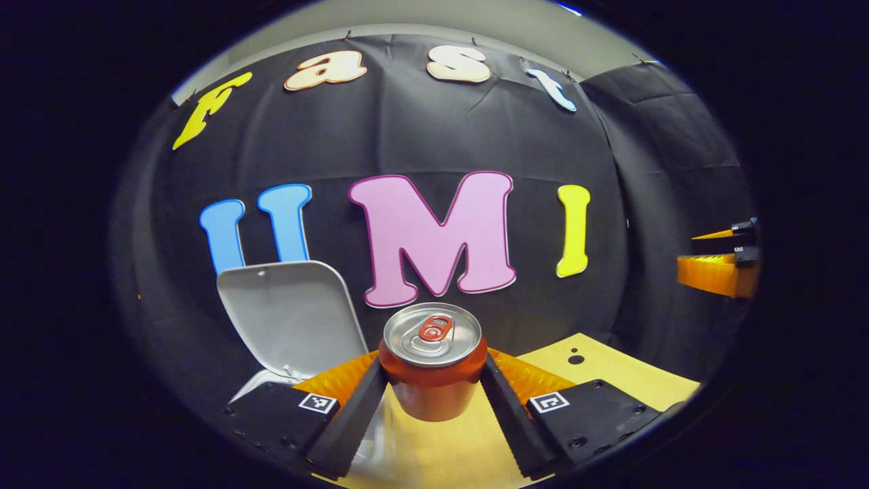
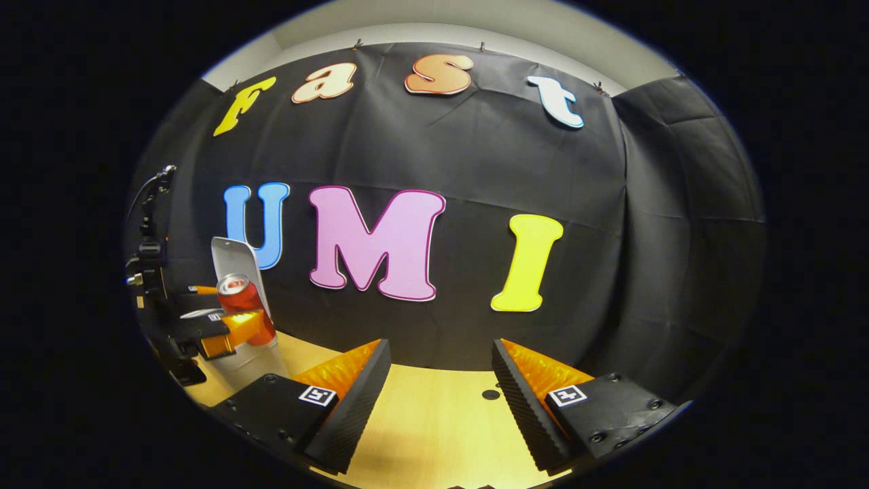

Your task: Press the lid of the desktop garbage bin to open it, pick up the crumpled paper on the desktop and throw it into the bin, then pick up the pop can on the desktop and drop it into the bin, and finally close the garbage bin lid.

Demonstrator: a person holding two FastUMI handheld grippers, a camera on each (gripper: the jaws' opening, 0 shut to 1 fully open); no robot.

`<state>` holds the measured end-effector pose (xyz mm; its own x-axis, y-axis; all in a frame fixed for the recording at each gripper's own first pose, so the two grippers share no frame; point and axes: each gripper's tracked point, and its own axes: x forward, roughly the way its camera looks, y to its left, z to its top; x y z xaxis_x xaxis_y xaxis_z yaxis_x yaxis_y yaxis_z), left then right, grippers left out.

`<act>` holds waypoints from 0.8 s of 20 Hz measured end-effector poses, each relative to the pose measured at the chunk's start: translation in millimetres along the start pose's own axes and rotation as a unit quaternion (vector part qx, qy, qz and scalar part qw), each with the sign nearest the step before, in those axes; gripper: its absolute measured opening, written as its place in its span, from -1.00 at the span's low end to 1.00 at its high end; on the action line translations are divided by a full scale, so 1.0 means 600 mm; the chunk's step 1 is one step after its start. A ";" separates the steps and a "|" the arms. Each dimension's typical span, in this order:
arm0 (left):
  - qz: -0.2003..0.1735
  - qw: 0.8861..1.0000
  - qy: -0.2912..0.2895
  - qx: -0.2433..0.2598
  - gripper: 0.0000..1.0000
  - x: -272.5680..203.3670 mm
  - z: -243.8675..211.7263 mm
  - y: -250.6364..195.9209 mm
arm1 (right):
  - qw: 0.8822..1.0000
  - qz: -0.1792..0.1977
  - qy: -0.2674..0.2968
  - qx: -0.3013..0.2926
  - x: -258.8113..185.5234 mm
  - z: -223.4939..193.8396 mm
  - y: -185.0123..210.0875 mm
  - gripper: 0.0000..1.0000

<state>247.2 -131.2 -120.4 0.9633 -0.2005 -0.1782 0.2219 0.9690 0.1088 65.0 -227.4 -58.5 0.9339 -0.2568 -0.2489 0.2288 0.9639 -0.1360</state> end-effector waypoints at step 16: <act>0.080 0.994 0.076 0.011 0.78 0.013 -0.124 0.196 | 1.000 -0.005 0.019 0.001 -0.022 -0.012 -0.016 0.94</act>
<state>269.6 -8.1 -182.0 0.9531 -0.0193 -0.3020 0.0730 0.9831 0.1676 48.7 -233.6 -60.8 0.9206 -0.2692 -0.2829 0.2391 0.9613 -0.1365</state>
